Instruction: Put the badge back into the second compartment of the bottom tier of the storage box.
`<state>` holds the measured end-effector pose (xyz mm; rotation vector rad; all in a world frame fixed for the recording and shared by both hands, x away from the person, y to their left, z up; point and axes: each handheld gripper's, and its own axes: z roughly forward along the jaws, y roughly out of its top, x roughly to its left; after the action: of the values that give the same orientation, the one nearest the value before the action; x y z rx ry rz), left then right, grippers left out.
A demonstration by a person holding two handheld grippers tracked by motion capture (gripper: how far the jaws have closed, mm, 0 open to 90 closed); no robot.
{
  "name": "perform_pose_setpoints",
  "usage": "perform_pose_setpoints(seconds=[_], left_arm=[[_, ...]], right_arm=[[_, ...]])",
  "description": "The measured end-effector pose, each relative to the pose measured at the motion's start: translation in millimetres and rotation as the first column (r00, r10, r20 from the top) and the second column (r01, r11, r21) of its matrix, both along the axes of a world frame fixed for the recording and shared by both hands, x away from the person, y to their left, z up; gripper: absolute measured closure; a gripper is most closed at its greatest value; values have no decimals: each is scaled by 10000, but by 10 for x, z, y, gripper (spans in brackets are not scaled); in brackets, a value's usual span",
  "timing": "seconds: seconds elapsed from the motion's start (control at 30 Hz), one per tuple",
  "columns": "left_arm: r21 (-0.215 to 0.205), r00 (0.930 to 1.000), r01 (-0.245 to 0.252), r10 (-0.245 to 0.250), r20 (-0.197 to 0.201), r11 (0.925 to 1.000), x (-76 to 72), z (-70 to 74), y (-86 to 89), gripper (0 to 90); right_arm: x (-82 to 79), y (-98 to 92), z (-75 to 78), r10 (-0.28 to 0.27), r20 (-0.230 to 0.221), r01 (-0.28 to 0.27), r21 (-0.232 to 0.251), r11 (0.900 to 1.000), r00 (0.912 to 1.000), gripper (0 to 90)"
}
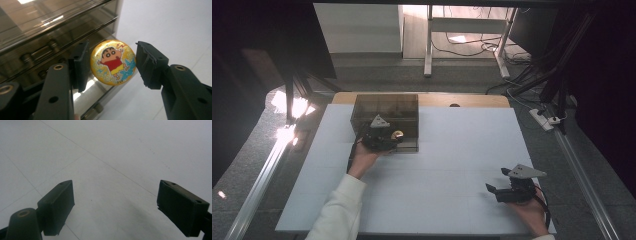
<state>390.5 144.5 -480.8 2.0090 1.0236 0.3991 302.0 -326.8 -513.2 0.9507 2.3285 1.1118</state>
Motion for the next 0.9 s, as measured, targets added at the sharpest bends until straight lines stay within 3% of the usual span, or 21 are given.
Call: perform_pose_setpoints(seconds=[0.3,0.6,0.9], left_arm=[[124,9992,-328,331,-239,9994,47,-95,73,464],[600,9966,-757,776,-290,9953,90,-202,147,463],[650,9950,-924,946,-322,9936,106,-239,188,461]], right_arm=[[1,1,-3,-4,2,4,0,10000,10000,140],[2,-6,1,-18,-16,18,0,10000,10000,140],[3,-2,-4,-25,-10,25,-16,10000,10000,140]])
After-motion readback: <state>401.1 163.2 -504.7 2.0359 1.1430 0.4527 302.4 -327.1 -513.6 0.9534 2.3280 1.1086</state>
